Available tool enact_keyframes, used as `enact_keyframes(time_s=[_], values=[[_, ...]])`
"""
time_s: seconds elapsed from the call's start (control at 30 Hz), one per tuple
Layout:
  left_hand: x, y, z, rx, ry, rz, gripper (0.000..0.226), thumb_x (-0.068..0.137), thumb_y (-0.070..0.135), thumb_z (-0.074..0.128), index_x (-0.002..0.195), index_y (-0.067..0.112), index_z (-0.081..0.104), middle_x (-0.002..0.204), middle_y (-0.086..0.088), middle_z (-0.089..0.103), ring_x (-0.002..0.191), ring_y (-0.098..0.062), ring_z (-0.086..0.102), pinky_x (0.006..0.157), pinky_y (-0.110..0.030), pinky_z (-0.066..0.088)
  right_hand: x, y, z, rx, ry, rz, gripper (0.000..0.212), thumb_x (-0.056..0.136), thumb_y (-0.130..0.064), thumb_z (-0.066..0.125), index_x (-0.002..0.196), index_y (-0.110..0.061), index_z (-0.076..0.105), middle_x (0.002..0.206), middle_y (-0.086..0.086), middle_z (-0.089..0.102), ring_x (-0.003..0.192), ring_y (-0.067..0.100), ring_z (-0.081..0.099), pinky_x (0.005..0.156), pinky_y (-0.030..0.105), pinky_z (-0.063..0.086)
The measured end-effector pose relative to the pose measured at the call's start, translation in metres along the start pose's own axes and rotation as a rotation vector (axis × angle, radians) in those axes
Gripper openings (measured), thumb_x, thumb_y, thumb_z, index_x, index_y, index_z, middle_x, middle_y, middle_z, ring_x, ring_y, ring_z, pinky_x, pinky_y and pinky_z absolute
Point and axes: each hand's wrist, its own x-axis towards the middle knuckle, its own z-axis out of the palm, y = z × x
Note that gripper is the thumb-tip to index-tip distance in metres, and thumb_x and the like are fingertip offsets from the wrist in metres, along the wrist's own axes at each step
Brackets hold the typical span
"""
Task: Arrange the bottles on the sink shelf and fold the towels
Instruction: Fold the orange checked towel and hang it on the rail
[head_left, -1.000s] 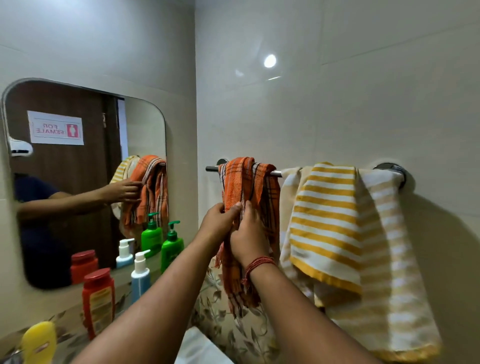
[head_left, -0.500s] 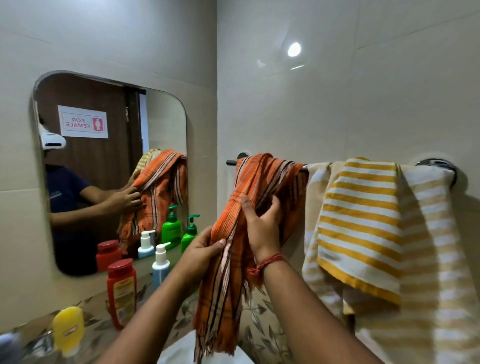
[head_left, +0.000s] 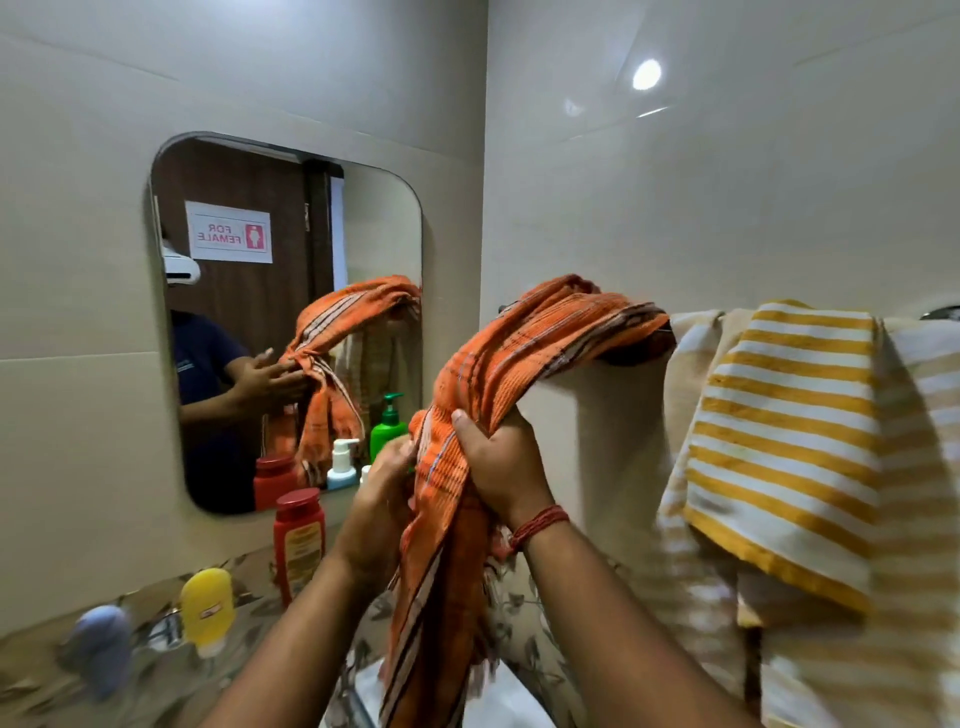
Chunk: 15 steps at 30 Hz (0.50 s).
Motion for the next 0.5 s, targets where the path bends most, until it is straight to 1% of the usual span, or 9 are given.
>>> enact_keyframes(time_s=[0.07,0.13,0.17,0.23,0.3,0.37,0.4,0.43,0.5], values=[[0.006,0.015,0.012,-0.035,0.004,0.014,0.05,0.094,0.046,0.054,0.13,0.014,0.065,0.126,-0.016,0.069,0.116,-0.027,0.067,0.087,-0.037,0.058,-0.01,-0.004,-0.001,-0.136,-0.166,-0.12,0.03,0.092,-0.03,0.064,0.115,-0.012,0.07,0.118,0.01,0.072,0.11,0.026,0.066,0.091,0.031,0.051],[0.01,0.029,0.02,0.018,0.061,-0.017,0.063,0.088,0.054,0.06,0.138,0.014,0.058,0.13,-0.016,0.067,0.119,-0.028,0.066,0.092,-0.039,0.057,-0.016,-0.009,-0.004,-0.322,-0.354,-0.265,0.037,0.089,-0.036,0.059,0.118,-0.014,0.069,0.12,0.013,0.07,0.11,0.03,0.064,0.091,0.038,0.051],[0.011,0.036,0.022,0.041,0.074,-0.027,0.068,0.081,0.057,0.067,0.134,0.015,0.061,0.129,-0.015,0.069,0.118,-0.028,0.066,0.091,-0.038,0.058,-0.018,-0.014,-0.007,-0.371,-0.418,-0.297,0.042,0.089,-0.037,0.057,0.123,-0.016,0.066,0.125,0.012,0.068,0.114,0.03,0.062,0.095,0.039,0.049],[0.011,0.043,0.02,0.051,0.086,0.001,0.063,0.071,0.056,0.075,0.12,0.017,0.072,0.123,-0.013,0.072,0.114,-0.026,0.069,0.081,-0.033,0.06,-0.02,-0.022,-0.012,-0.379,-0.487,-0.297,0.048,0.09,-0.042,0.056,0.135,-0.027,0.057,0.139,0.006,0.059,0.127,0.026,0.054,0.106,0.04,0.044],[0.006,0.047,0.017,0.032,0.111,0.04,0.051,0.074,0.051,0.078,0.112,0.018,0.077,0.119,-0.012,0.074,0.111,-0.025,0.07,0.077,-0.029,0.06,-0.022,-0.03,-0.016,-0.421,-0.557,-0.304,0.057,0.092,-0.051,0.056,0.145,-0.036,0.043,0.15,-0.002,0.048,0.136,0.022,0.045,0.113,0.04,0.038],[-0.001,0.052,0.019,-0.026,0.106,0.057,0.048,0.079,0.05,0.071,0.113,0.017,0.077,0.118,-0.013,0.074,0.11,-0.026,0.071,0.079,-0.03,0.06,-0.026,-0.039,-0.02,-0.431,-0.578,-0.337,0.068,0.09,-0.064,0.052,0.15,-0.04,0.031,0.155,-0.008,0.04,0.141,0.017,0.039,0.116,0.037,0.035],[-0.005,0.056,0.022,-0.063,0.099,0.061,0.048,0.083,0.05,0.067,0.116,0.016,0.076,0.121,-0.015,0.072,0.112,-0.027,0.07,0.081,-0.032,0.06,-0.03,-0.045,-0.022,-0.369,-0.557,-0.363,0.07,0.088,-0.068,0.05,0.15,-0.04,0.031,0.154,-0.01,0.041,0.14,0.013,0.039,0.116,0.033,0.034],[-0.008,0.06,0.025,-0.093,0.093,0.068,0.05,0.088,0.049,0.064,0.122,0.014,0.073,0.126,-0.017,0.069,0.117,-0.03,0.067,0.086,-0.035,0.059,-0.033,-0.051,-0.025,-0.259,-0.513,-0.381,0.07,0.087,-0.07,0.049,0.148,-0.039,0.036,0.151,-0.012,0.045,0.138,0.009,0.041,0.115,0.027,0.034],[-0.016,0.073,0.038,-0.104,0.115,0.095,0.057,0.092,0.049,0.063,0.133,0.01,0.064,0.135,-0.02,0.063,0.125,-0.033,0.061,0.093,-0.039,0.056,-0.038,-0.06,-0.029,0.023,-0.373,-0.356,0.061,0.086,-0.068,0.05,0.136,-0.032,0.055,0.135,-0.016,0.059,0.127,0.0,0.051,0.109,0.017,0.037]])
